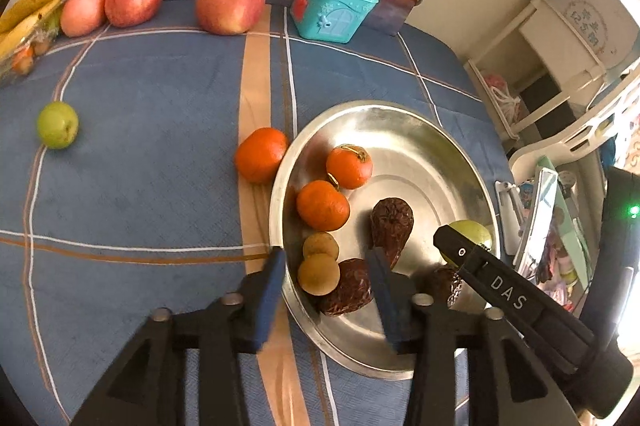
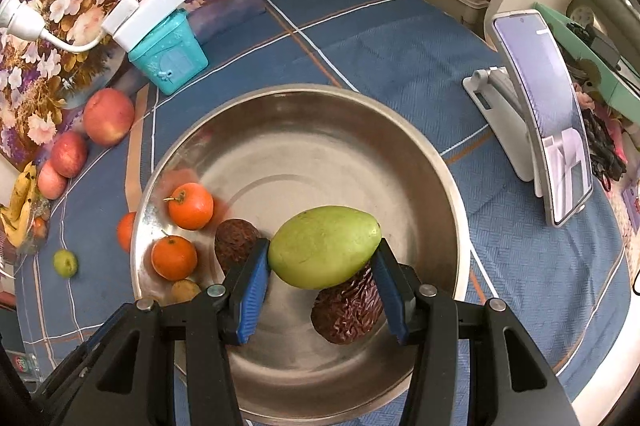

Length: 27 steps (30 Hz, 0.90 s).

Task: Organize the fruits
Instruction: 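Open right tool dropping the mango in the plate while left releases the kiwi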

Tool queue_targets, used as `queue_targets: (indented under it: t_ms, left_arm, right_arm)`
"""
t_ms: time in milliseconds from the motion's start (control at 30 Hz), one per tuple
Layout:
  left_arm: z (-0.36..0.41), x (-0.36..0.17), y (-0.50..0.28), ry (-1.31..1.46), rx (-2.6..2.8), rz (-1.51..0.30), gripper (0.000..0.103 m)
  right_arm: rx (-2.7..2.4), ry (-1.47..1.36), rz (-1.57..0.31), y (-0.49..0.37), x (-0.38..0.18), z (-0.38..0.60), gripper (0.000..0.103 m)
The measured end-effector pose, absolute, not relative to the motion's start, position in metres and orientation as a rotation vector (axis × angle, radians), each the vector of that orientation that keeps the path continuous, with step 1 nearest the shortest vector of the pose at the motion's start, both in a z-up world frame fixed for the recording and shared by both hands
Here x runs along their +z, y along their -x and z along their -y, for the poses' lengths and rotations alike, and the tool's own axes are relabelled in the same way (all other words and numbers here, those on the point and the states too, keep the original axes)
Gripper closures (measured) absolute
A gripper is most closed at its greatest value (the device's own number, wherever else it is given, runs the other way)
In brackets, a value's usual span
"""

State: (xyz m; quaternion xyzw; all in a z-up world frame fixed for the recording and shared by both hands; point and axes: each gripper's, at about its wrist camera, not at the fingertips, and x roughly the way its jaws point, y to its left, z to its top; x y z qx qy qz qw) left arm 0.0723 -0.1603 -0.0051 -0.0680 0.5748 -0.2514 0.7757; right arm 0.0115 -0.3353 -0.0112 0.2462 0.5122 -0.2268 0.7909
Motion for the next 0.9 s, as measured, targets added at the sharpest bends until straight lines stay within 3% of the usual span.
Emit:
queue_targets:
  t_ms: [133, 367, 567, 667, 733, 900]
  left_arm:
    - [0.157, -0.004, -0.075, 0.156, -0.538, -1.243, 0.055]
    - [0.147, -0.002, -0.080, 0.186, -0.517, -1.241, 0.041]
    - [0.120, -0.005, -0.091, 0.188, -0.384, -1.235, 0.017]
    - [0.104, -0.009, -0.097, 0.178, -0.288, -1.227, 0.000]
    - [0.090, -0.011, -0.101, 0.172, -0.208, -1.216, 0.000]
    - [0.060, -0.011, -0.107, 0.163, -0.076, -1.187, 0.000]
  right_arm:
    - [-0.493, -0.525, -1.112, -0.013, -0.013, 0.336, 0.050]
    - [-0.497, -0.526, -1.105, -0.012, -0.011, 0.336, 0.049]
    - [-0.500, -0.517, -1.102, -0.010, -0.010, 0.335, 0.038]
    - [-0.495, -0.509, -1.105, -0.012, -0.011, 0.333, 0.032]
    - [-0.484, -0.497, -1.105, -0.014, -0.011, 0.329, 0.031]
    - [-0.450, -0.432, -1.095, -0.021, -0.008, 0.313, 0.013]
